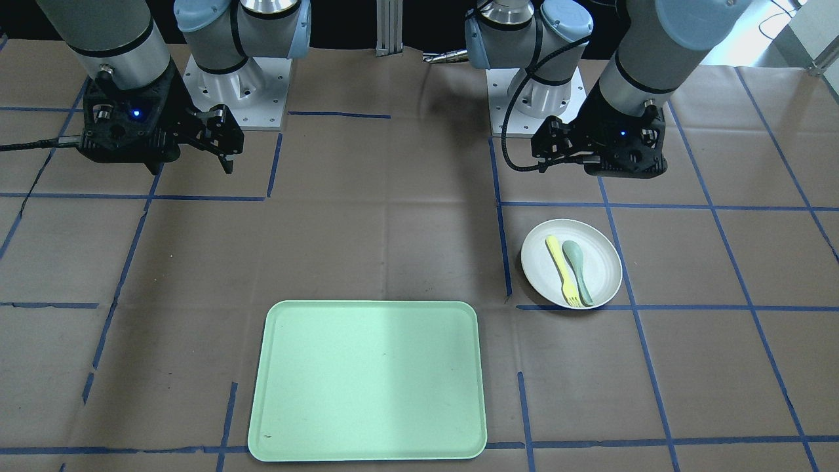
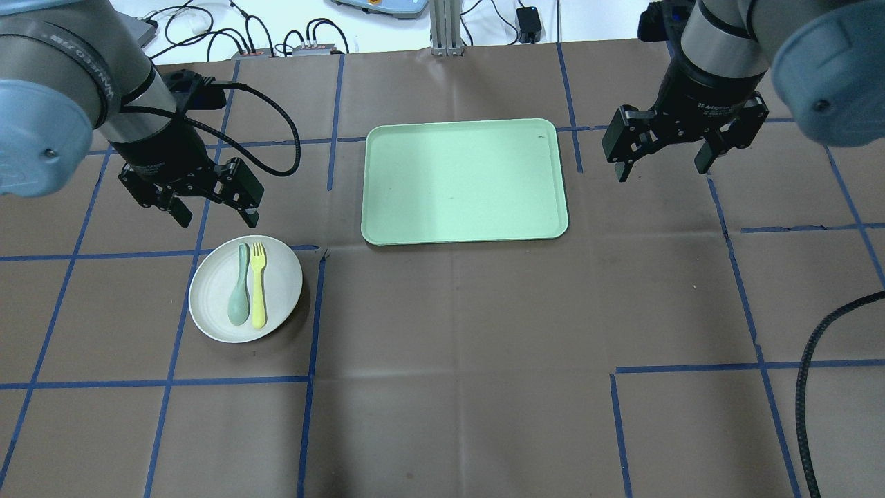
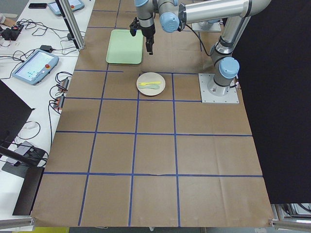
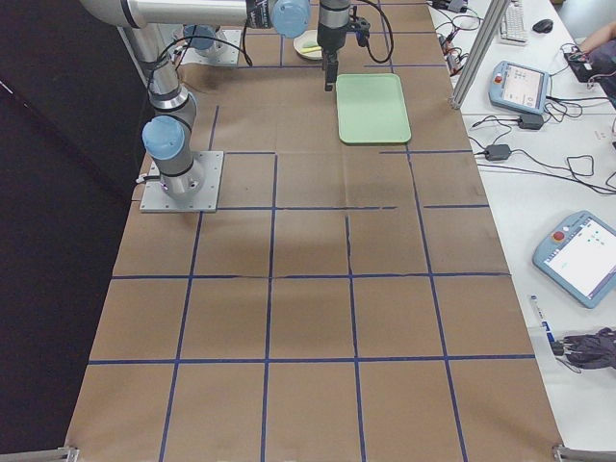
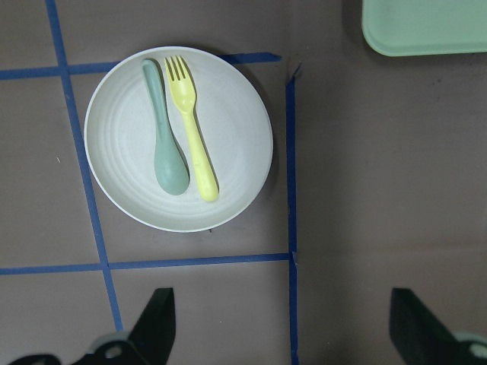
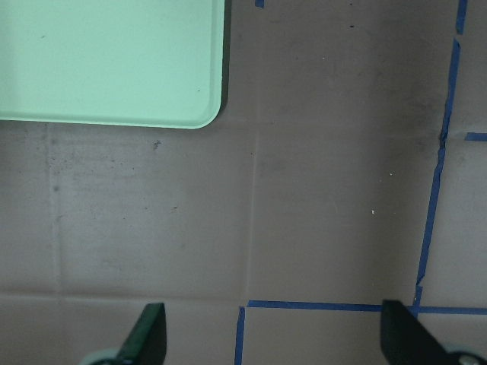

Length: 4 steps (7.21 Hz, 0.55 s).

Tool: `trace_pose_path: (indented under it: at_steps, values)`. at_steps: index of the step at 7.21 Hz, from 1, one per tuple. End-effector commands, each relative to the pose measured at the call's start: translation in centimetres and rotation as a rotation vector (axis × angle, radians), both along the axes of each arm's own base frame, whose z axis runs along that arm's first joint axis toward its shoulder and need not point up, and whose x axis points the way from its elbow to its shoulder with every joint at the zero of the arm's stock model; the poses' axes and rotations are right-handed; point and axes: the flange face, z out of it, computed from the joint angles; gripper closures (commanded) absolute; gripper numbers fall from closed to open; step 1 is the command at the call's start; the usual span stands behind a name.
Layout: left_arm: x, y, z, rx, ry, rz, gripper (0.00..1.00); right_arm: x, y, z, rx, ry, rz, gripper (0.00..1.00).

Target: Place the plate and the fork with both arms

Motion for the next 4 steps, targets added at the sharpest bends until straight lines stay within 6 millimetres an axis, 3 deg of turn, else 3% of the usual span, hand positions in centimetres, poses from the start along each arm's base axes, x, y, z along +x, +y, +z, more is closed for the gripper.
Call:
trace_pose_path:
  at_steps: [1, 3, 4]
  values:
    - [5.1, -1.4, -4.4, 0.0, 0.02, 0.01, 0.01, 0.0, 0.0, 0.1, -0.001, 0.0, 0.0, 0.0]
    - [10.5, 0.2, -9.6, -0.008, 0.064, -0.008, 0.01, 0.0, 0.0, 0.0, 0.0, 0.0, 0.0, 0.0]
    - [12.0, 0.2, -10.8, 0.005, 0.079, -0.012, 0.01, 0.0, 0.0, 0.0, 0.002, 0.0, 0.0, 0.0]
